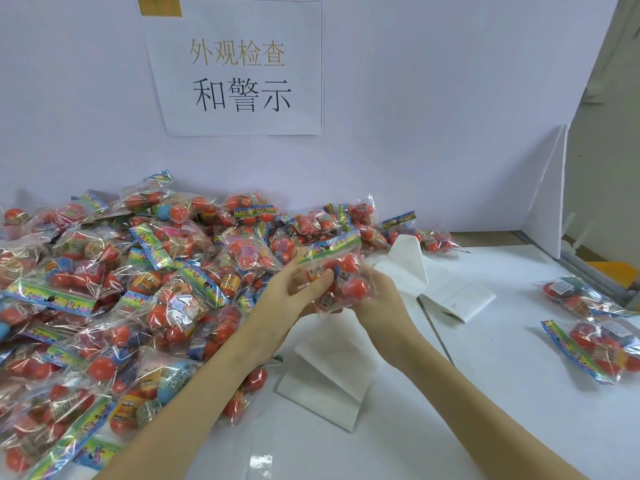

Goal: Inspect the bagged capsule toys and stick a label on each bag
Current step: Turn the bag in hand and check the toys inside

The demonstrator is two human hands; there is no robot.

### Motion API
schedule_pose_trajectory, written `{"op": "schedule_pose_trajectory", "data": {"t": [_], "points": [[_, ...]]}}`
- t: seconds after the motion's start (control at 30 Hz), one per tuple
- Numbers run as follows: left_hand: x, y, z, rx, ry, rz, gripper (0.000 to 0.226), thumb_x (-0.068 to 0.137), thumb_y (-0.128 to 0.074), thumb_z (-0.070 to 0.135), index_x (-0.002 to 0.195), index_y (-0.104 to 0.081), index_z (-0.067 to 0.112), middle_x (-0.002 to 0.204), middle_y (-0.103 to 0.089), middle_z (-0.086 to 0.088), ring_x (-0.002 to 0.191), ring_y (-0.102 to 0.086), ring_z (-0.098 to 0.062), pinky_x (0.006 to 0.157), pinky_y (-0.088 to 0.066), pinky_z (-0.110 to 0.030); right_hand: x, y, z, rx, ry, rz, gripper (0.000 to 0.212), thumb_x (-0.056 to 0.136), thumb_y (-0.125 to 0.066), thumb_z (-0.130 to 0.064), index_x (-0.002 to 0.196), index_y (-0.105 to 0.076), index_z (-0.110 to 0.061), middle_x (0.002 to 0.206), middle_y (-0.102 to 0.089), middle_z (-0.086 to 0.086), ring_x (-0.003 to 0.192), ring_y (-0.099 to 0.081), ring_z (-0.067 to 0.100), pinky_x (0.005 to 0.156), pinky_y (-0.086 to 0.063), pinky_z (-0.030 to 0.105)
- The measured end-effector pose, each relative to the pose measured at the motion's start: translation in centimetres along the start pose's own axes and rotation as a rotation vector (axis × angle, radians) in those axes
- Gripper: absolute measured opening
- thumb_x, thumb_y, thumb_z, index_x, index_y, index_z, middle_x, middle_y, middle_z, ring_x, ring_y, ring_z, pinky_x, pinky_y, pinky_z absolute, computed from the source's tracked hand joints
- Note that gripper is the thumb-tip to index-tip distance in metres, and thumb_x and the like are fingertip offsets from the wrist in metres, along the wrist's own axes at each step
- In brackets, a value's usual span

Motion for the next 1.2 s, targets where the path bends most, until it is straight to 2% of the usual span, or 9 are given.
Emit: {"op": "schedule_pose_trajectory", "data": {"t": [0.07,0.17,0.4,0.5,0.63,0.73,0.9,1.1,1.2], "points": [[0.0,0.4,0.2,0.120,-0.066,0.127,0.041,0.088,-0.078,0.041,0.123,-0.068,0.024,0.112,-0.078,-0.003,0.105,-0.075,-0.027,0.086,-0.061,-0.039,0.3,0.4,-0.5,0.185,-0.060,0.045,0.019,0.108,-0.054,-0.012,0.110,-0.071,-0.004,0.096,-0.077,0.017,0.082,-0.077,0.028,0.074,-0.063,0.035],[0.2,1.1,0.3,0.256,-0.127,0.294,0.030,0.082,-0.082,0.053,0.107,-0.066,0.048,0.088,-0.076,0.012,0.088,-0.075,-0.016,0.080,-0.054,-0.022,0.6,1.1,-1.2,0.245,-0.075,-0.019,0.046,0.106,-0.049,-0.045,0.105,-0.074,-0.006,0.085,-0.076,0.012,0.079,-0.075,0.024,0.074,-0.062,0.032],[0.3,0.8,0.1,0.241,-0.316,0.236,0.054,0.105,-0.062,0.019,0.146,-0.037,0.043,0.084,-0.058,-0.018,0.069,-0.055,-0.024,0.063,-0.055,-0.035,0.4,1.4,-1.5,-0.008,0.043,-0.085,0.018,0.107,-0.058,-0.023,0.111,-0.071,-0.011,0.093,-0.080,0.008,0.086,-0.078,0.025,0.072,-0.061,0.031],[0.0,0.8,0.4,0.433,-0.382,0.243,0.028,0.110,-0.045,0.007,0.116,-0.058,0.032,0.087,-0.054,0.001,0.068,-0.048,-0.021,0.066,-0.049,-0.040,0.3,2.3,-2.5,-0.337,-0.029,-0.105,0.043,0.091,-0.062,-0.065,0.109,-0.063,-0.026,0.075,-0.067,-0.008,0.067,-0.063,0.010,0.067,-0.051,0.029],[0.0,0.9,0.5,0.364,-0.278,0.292,0.031,0.106,-0.041,-0.006,0.092,-0.063,0.011,0.099,-0.055,-0.012,0.070,-0.046,-0.021,0.061,-0.044,-0.038,-1.3,2.7,-3.5,-0.951,-0.151,-0.516,0.067,0.055,-0.066,-0.093,0.095,-0.055,-0.042,0.080,-0.059,-0.023,0.064,-0.055,-0.006,0.059,-0.039,0.016],[0.1,1.0,0.7,0.294,-0.235,0.282,0.027,0.105,-0.044,-0.006,0.095,-0.066,0.007,0.103,-0.055,-0.015,0.075,-0.050,-0.017,0.059,-0.047,-0.031,-2.6,1.5,-3.1,-1.167,-0.174,-0.701,0.066,0.058,-0.075,-0.085,0.103,-0.048,-0.046,0.101,-0.055,-0.021,0.082,-0.057,-0.002,0.063,-0.041,0.022],[0.1,1.0,0.6,0.312,-0.198,0.226,0.021,0.108,-0.050,0.009,0.104,-0.071,0.010,0.112,-0.059,-0.009,0.084,-0.054,-0.017,0.064,-0.051,-0.029,-1.8,1.4,-3.3,-1.079,0.019,-0.644,0.008,0.096,-0.067,-0.033,0.097,-0.060,-0.031,0.090,-0.062,-0.018,0.086,-0.060,0.007,0.078,-0.047,0.023],[0.0,0.2,0.3,0.492,-0.185,0.125,0.025,0.093,-0.064,0.046,0.104,-0.076,0.027,0.113,-0.065,0.008,0.107,-0.057,-0.010,0.087,-0.048,-0.025,0.4,3.8,-2.9,-0.801,0.190,-0.331,0.017,0.103,-0.061,-0.013,0.107,-0.075,-0.023,0.096,-0.072,-0.006,0.091,-0.065,0.015,0.084,-0.053,0.032],[0.1,0.2,0.0,0.587,-0.170,0.112,0.021,0.087,-0.079,0.042,0.106,-0.074,0.036,0.117,-0.060,0.011,0.112,-0.054,0.002,0.086,-0.043,-0.010,0.9,4.3,-3.0,-0.707,0.282,-0.238,0.024,0.103,-0.061,-0.012,0.117,-0.076,-0.024,0.100,-0.072,-0.018,0.095,-0.064,0.002,0.077,-0.046,0.018]]}}
Point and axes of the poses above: each hand's wrist, its own x-axis towards the middle knuckle, its own y-axis out of the back of the hand, z = x × y, the point moved 2 cm from there along x, towards the middle knuckle
